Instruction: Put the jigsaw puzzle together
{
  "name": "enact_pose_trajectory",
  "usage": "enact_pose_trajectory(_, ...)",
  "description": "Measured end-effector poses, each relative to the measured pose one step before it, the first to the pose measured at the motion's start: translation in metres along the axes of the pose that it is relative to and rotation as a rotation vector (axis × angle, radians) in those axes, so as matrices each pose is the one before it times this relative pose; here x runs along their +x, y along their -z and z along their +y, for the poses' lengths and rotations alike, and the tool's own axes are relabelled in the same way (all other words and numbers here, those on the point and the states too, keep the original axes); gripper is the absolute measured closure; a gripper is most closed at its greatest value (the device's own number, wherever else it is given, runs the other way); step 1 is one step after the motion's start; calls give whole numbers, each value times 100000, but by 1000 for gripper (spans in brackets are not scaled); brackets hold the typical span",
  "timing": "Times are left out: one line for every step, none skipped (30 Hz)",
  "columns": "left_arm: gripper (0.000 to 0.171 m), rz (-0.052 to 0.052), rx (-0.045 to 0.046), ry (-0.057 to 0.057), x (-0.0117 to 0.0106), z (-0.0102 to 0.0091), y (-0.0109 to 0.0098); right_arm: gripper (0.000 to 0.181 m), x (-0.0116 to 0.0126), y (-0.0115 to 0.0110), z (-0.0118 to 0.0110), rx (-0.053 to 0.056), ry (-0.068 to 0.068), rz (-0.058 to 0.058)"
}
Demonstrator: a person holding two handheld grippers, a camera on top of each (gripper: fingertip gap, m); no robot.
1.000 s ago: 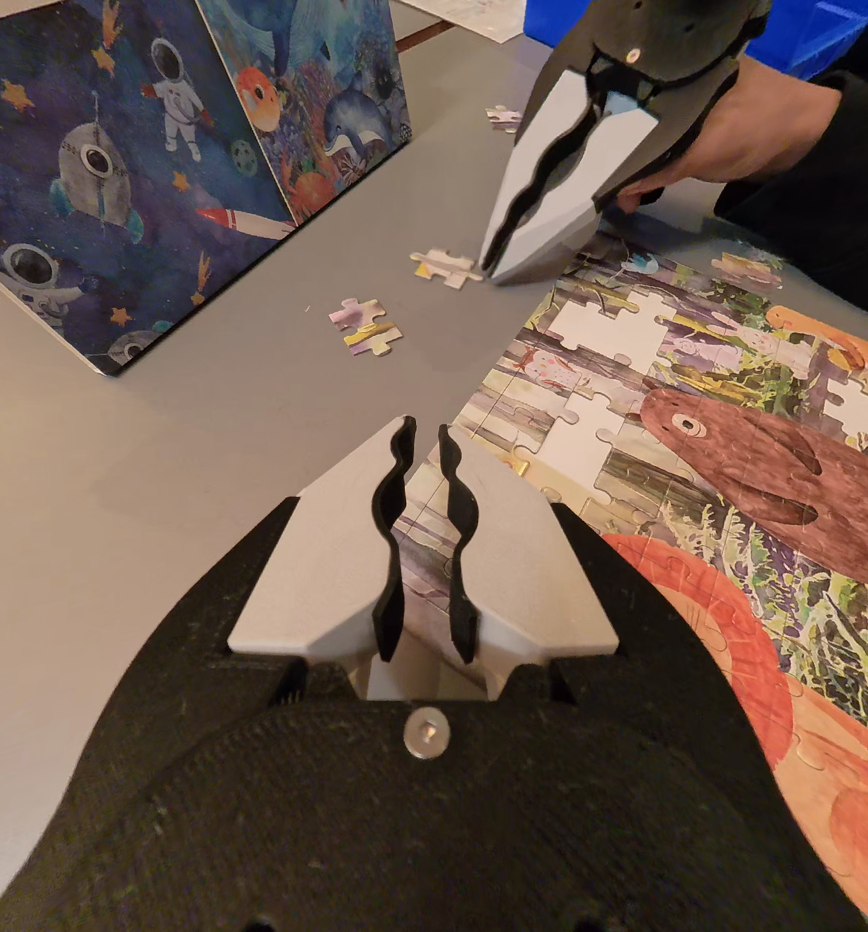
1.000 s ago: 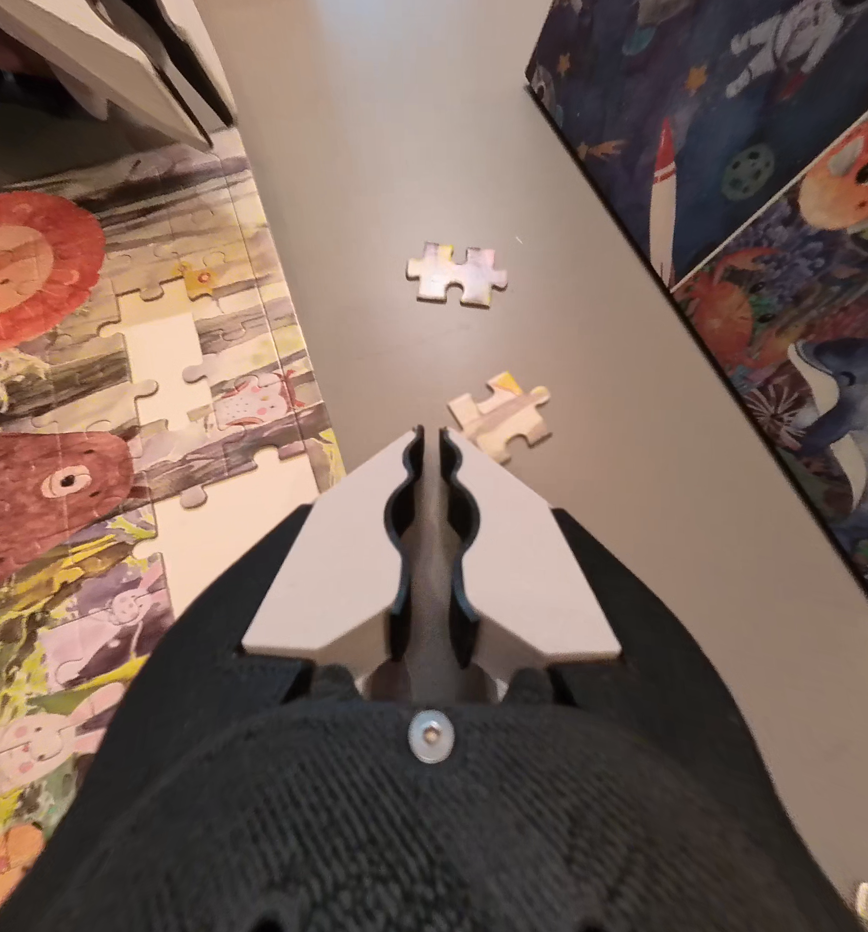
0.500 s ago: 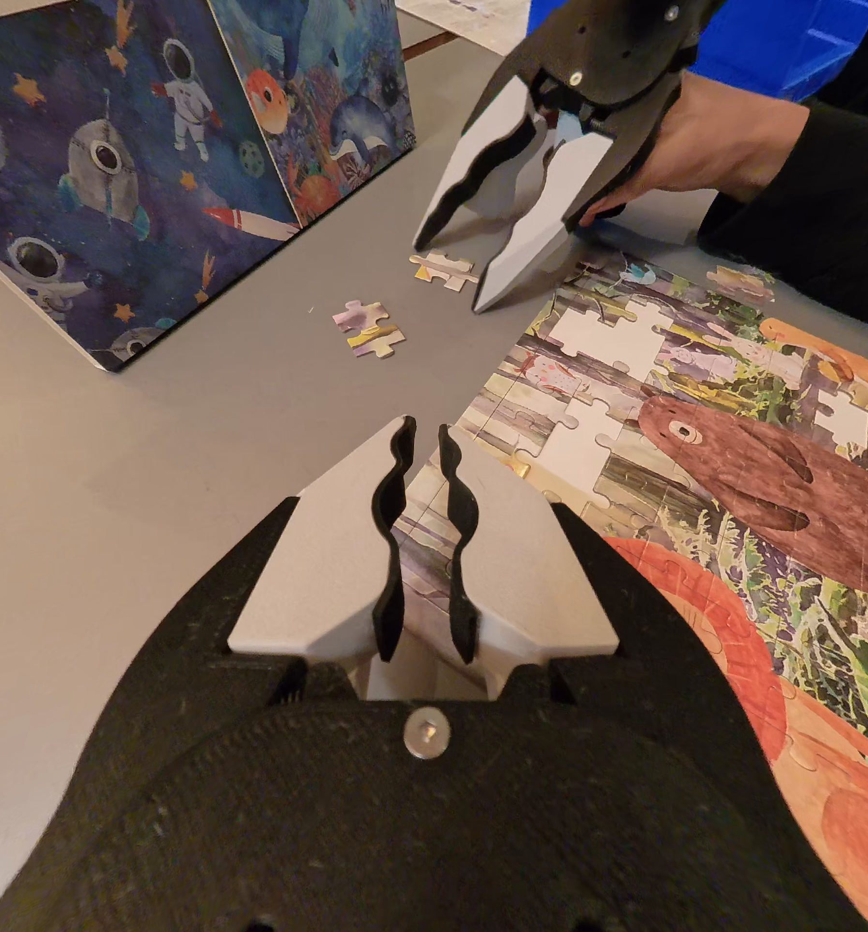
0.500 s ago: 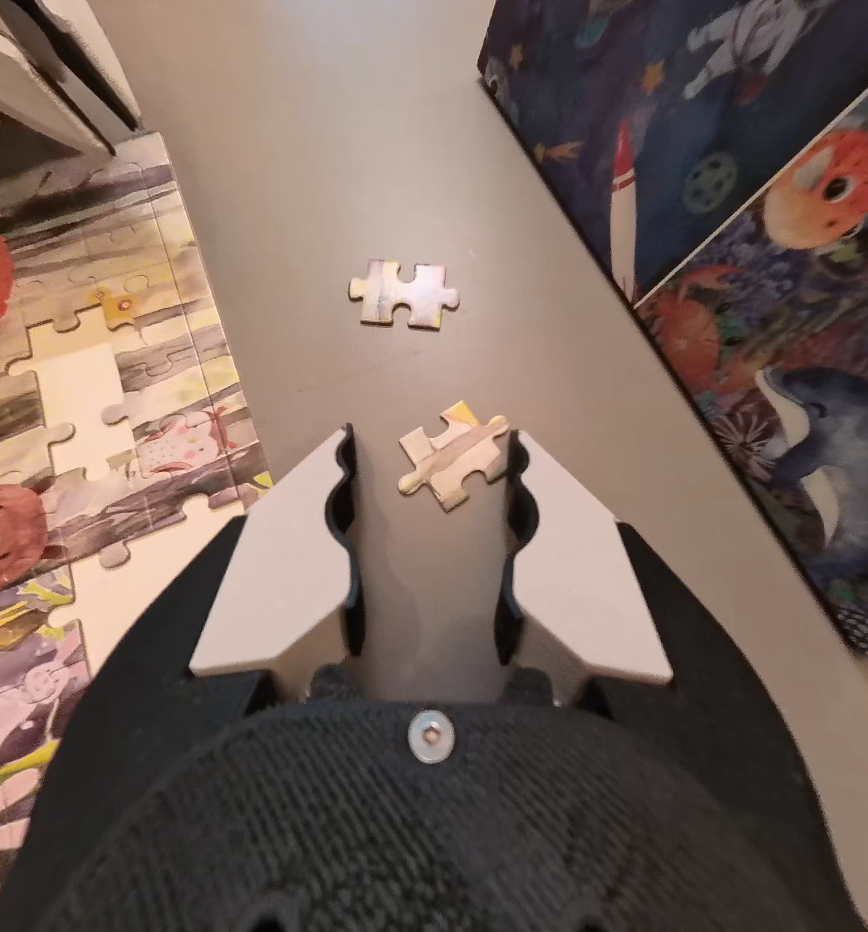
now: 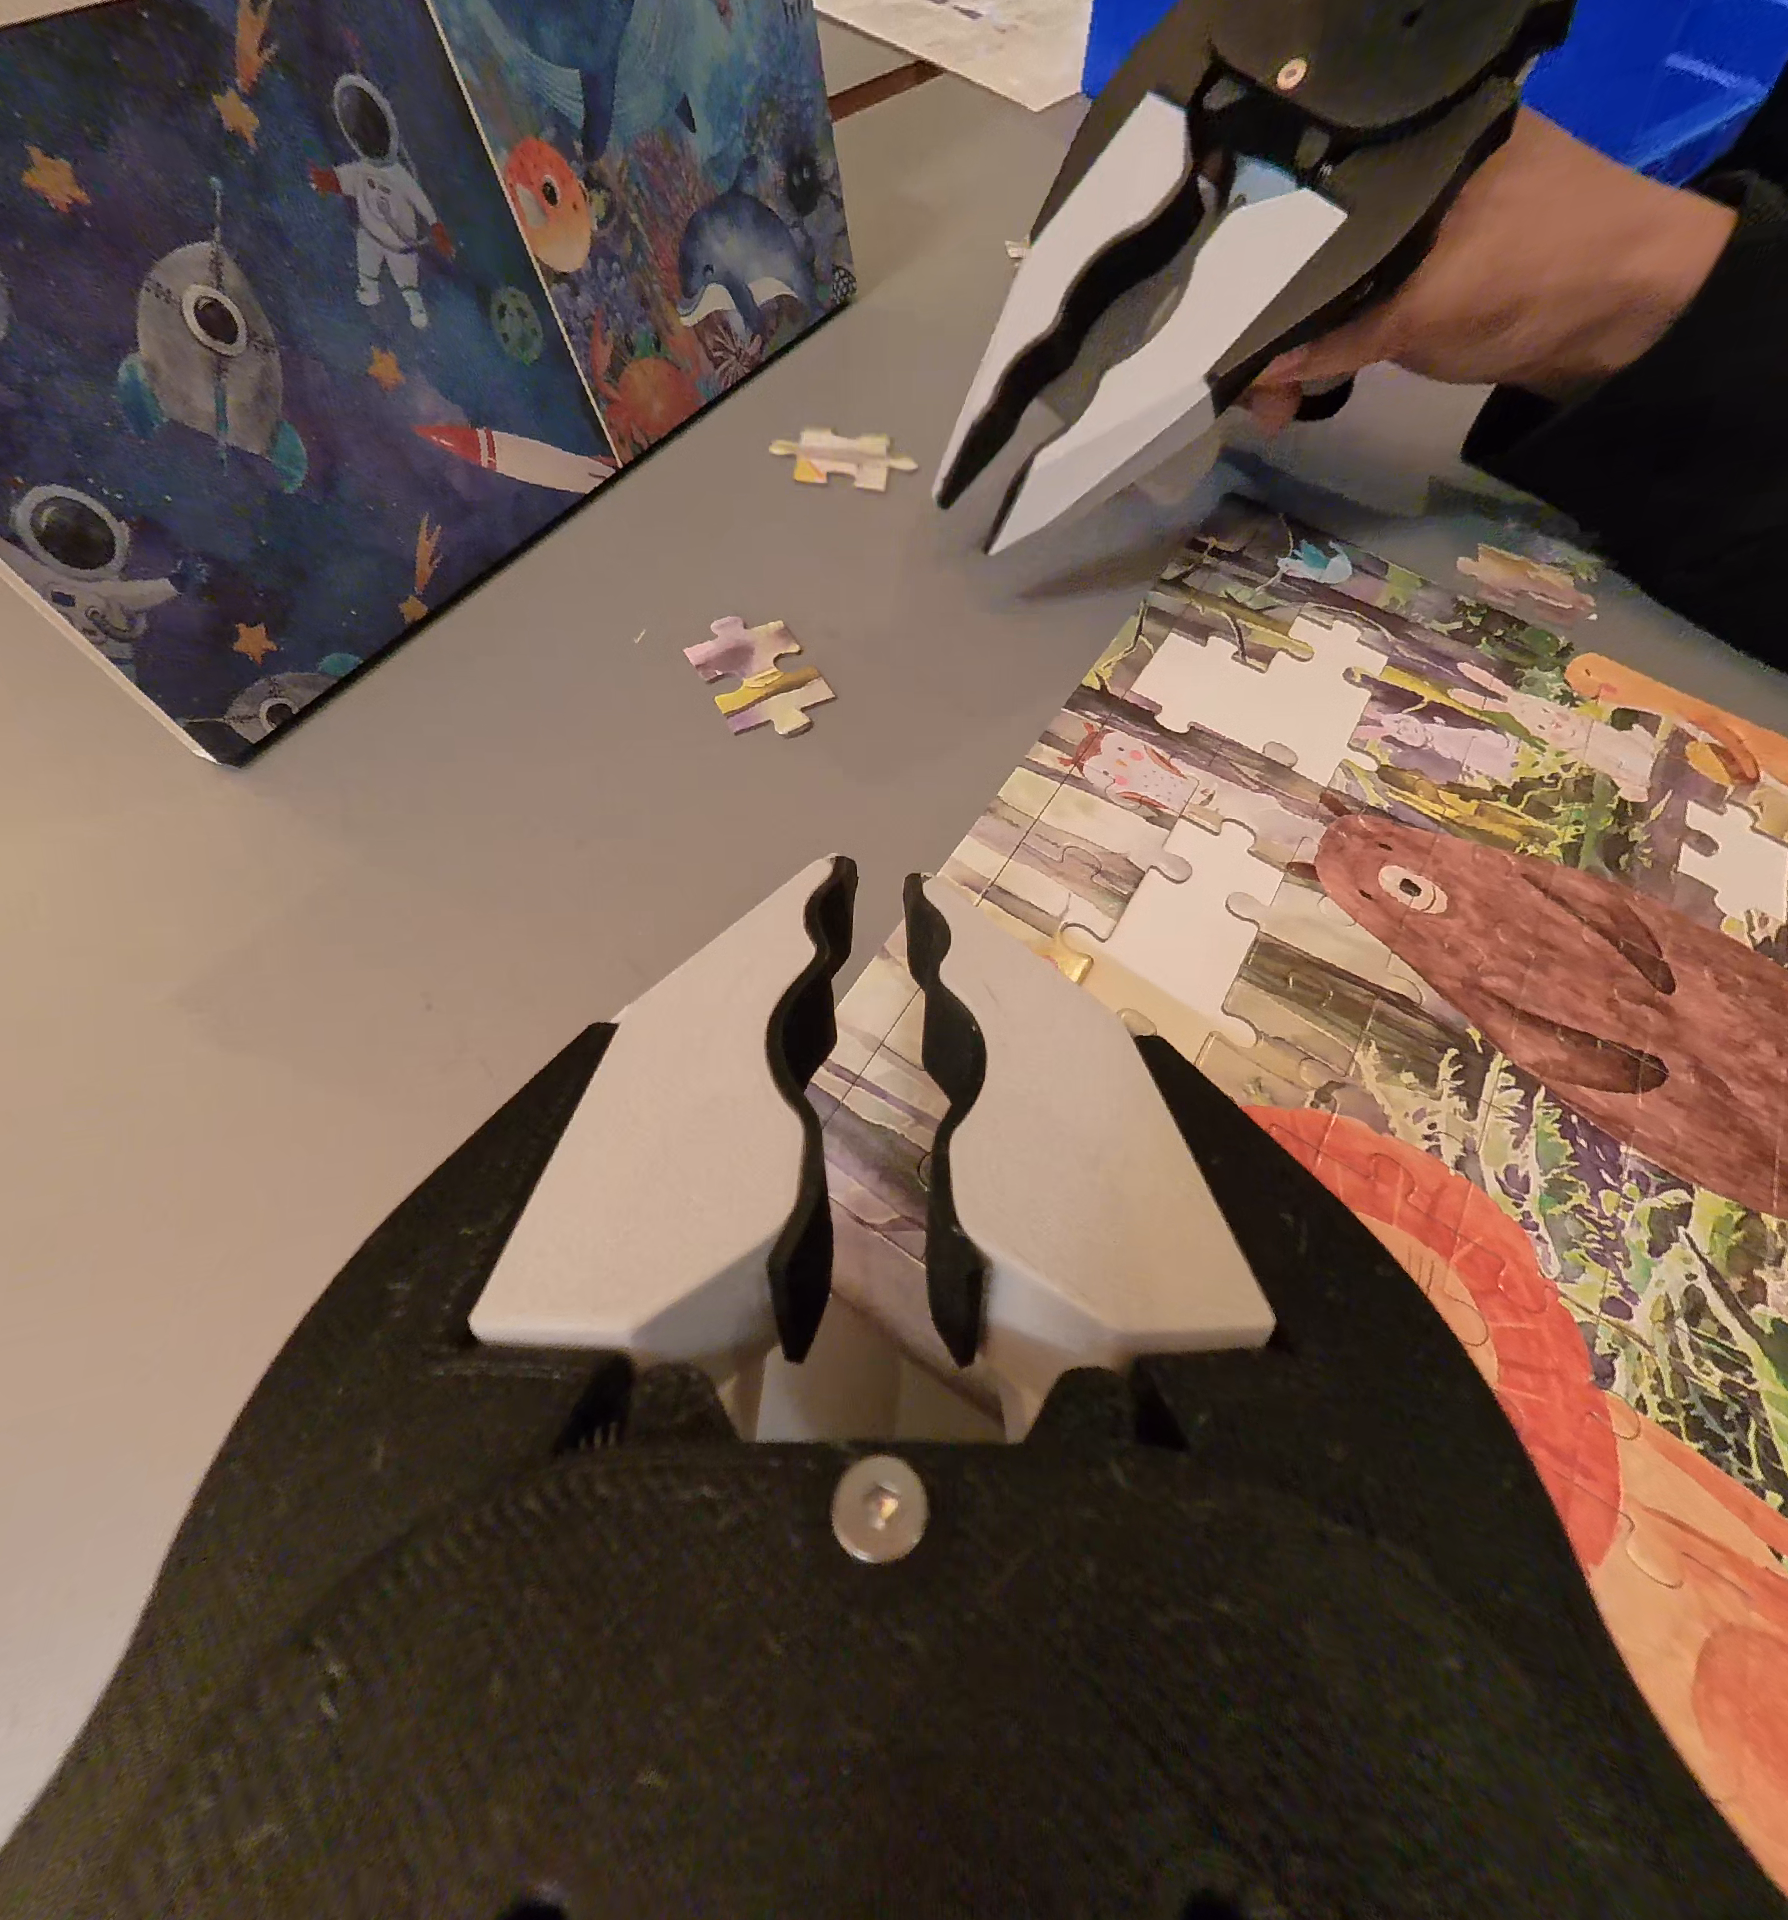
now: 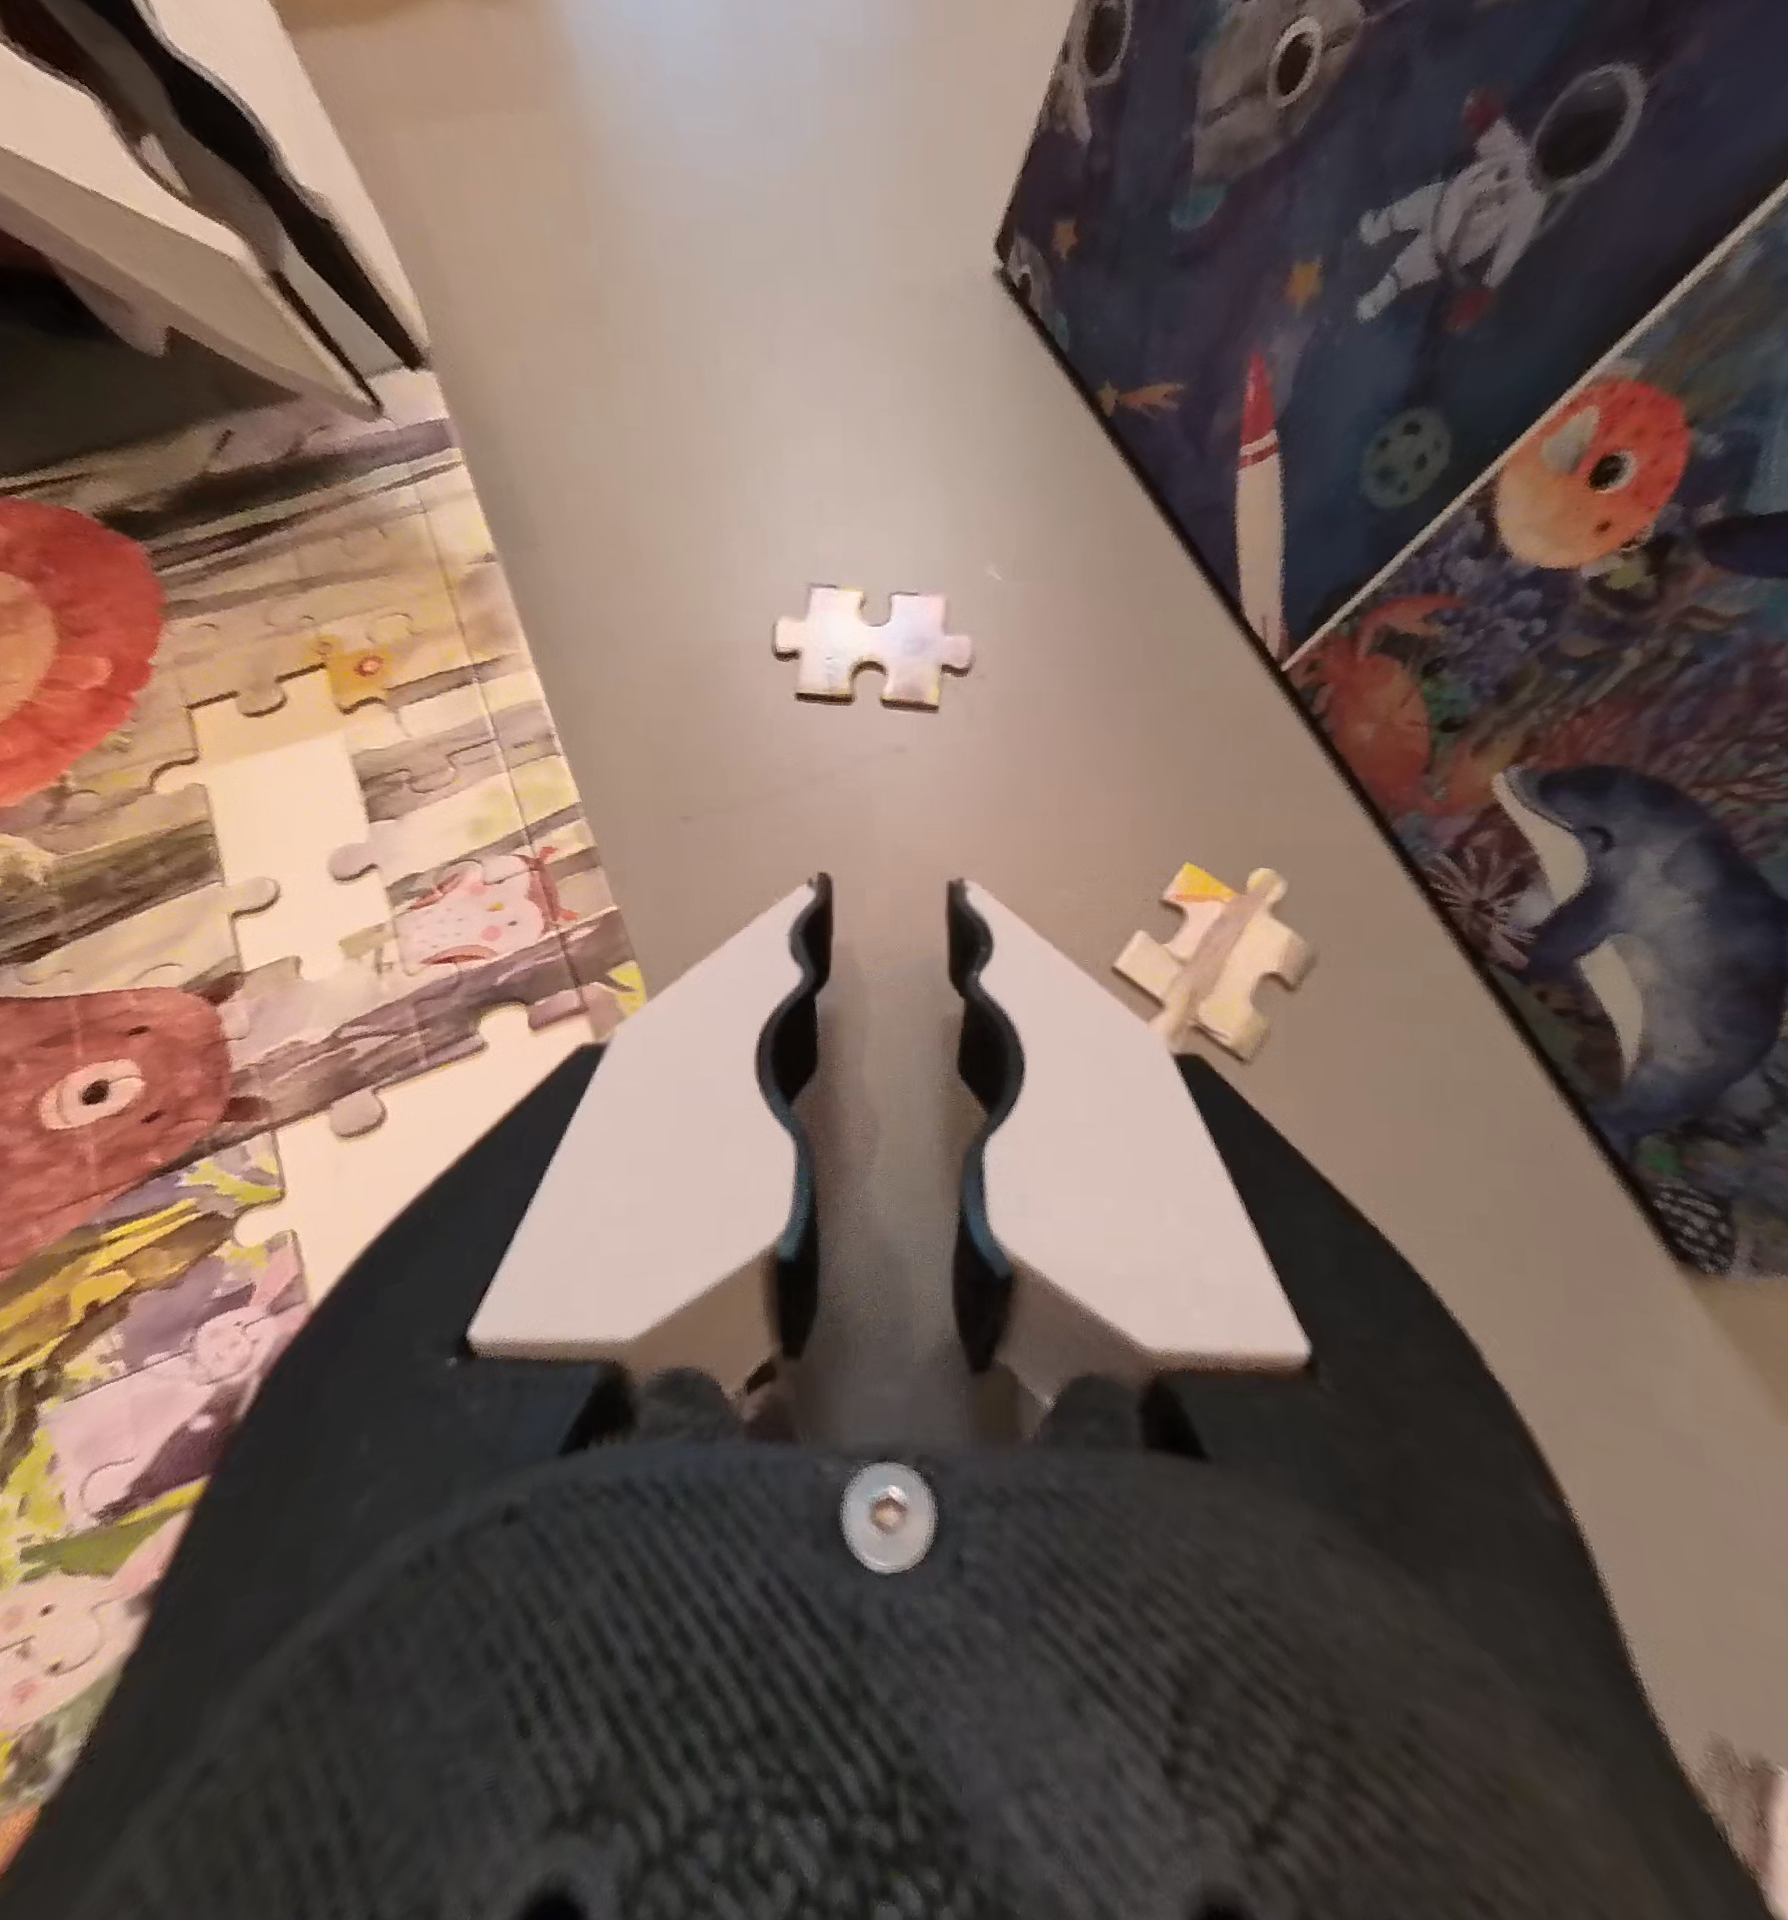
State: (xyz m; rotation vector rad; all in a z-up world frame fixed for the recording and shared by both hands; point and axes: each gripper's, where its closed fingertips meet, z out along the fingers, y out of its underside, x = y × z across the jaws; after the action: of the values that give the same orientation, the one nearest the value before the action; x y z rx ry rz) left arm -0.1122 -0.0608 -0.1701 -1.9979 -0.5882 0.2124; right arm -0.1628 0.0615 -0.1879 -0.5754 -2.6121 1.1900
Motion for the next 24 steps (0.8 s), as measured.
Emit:
enact_pose_trajectory(164,43,-73,135,-11,9,-11,157,676,187,-76,919,52,3867)
enact_pose_trajectory(164,85,-48,218,-13,7,-9,149,951,67,-103,1634,-1240,4202)
enact_pose_trajectory(164,105,-2,273,-12,4,-4,137,1168,-126,-8,1392,-2686,4294)
enact_pose_trajectory(164,106,25,330,-33,-8,7,128,1009,-330,284,-660,-3371,2571)
enact_pose_trajectory(164,129,16,382,-23,-2,-6,123,737,-416,586,-2906,-3785,987)
enact_pose_trajectory(164,152,52,337,-28,-3,0,116,576,-425,642,-3185,-4044,904)
enact_pose_trajectory(164,94,144,275,-17,-20,23,112,231,-329,503,-2059,-2932,-51)
enact_pose_trajectory(164,48,278,147,-6,-29,25,111,-106,-89,153,273,-1214,-710)
enact_pose_trajectory(164,-22,333,4,-8,-39,33,115,-350,184,100,6,-1023,-1245)
enact_pose_trajectory(164,-101,245,-102,-16,-34,24,122,-752,295,161,-1487,-439,-3699)
enact_pose_trajectory(164,-19,24,-103,12,0,-2,134,-1325,339,245,-2163,-110,-7153)
enact_pose_trajectory(164,1,-122,-115,9,22,-8,143,-1835,234,224,-1858,116,-10276)
enact_pose_trajectory(164,-40,-117,-154,7,9,-12,142,-1333,135,-95,161,332,-6934)
enact_pose_trajectory(164,-39,-60,-139,12,8,-4,141,-146,223,-582,3496,1233,505)
enact_pose_trajectory(164,-1,-5,-95,7,0,-4,142,529,322,-793,5017,1628,4136)
enact_pose_trajectory(164,3,0,-66,9,0,-4,142,625,242,-607,3721,1615,3725)
enact_pose_trajectory(164,13,-1,-47,7,3,4,141,694,119,-228,1377,667,3673)
enact_pose_trajectory(164,-21,50,-66,2,-12,5,140,471,7,143,-552,-144,2409)
enact_pose_trajectory(164,-41,73,-58,4,-9,15,138,100,-92,286,-1076,-373,829)
enact_pose_trajectory(164,2,33,43,-10,-4,2,137,-101,-121,361,-1147,-606,423)
enact_pose_trajectory(164,58,17,118,-6,-5,-1,136,-211,-124,474,-1912,-675,520)
enact_pose_trajectory(164,104,-23,180,-10,10,1,135,-78,-83,570,-2775,-451,1952)
enact_pose_trajectory(164,131,-10,214,-4,8,0,135,49,-49,512,-2859,231,3338)
enact_pose_trajectory(164,88,68,157,-4,-9,3,135,-6,-34,327,-2348,728,3469)
